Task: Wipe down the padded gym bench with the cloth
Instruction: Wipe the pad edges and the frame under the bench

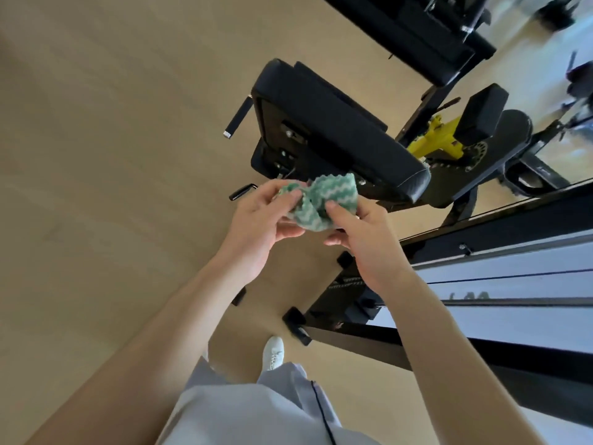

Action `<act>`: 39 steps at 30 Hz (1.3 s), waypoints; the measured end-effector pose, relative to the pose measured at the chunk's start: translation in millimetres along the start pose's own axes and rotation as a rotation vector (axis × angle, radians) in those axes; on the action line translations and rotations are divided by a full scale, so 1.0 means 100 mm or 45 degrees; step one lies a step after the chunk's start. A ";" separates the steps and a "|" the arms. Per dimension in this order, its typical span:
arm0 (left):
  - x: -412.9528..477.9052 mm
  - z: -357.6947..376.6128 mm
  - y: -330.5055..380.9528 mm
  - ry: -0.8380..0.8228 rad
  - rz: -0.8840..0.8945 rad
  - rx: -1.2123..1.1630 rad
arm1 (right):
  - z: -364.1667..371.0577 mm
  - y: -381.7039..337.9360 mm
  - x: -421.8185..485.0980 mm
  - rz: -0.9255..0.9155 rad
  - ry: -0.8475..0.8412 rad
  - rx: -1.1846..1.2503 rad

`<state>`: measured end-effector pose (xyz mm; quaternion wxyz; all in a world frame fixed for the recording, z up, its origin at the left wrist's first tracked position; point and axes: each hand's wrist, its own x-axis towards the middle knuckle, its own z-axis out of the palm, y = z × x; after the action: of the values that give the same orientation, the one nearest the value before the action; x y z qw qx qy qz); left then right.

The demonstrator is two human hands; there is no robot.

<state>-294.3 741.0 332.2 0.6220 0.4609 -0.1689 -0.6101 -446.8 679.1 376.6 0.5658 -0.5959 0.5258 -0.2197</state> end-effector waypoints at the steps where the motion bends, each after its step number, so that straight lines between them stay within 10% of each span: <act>1: 0.05 -0.05 0.07 0.120 0.016 0.000 | 0.06 0.00 0.04 -0.037 0.073 -0.060; 11: 0.87 0.04 0.65 0.578 0.112 -0.617 | 0.30 -0.34 0.57 -0.741 0.796 -1.043; 16: 0.74 0.45 0.21 0.468 0.022 -0.415 | -0.26 -0.34 0.70 -0.430 0.564 -1.587; 26: 0.54 0.82 -0.09 0.446 0.250 0.216 | -0.50 -0.35 0.69 -0.555 0.442 -1.222; 39: 0.50 0.82 -0.21 -0.230 -0.381 -0.289 | -0.54 0.09 0.54 -0.592 0.737 -1.041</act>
<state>-360.9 669.1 340.7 0.5546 0.3512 -0.0837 -0.7497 -477.4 609.9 364.8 0.0571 -0.7828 0.5570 -0.2714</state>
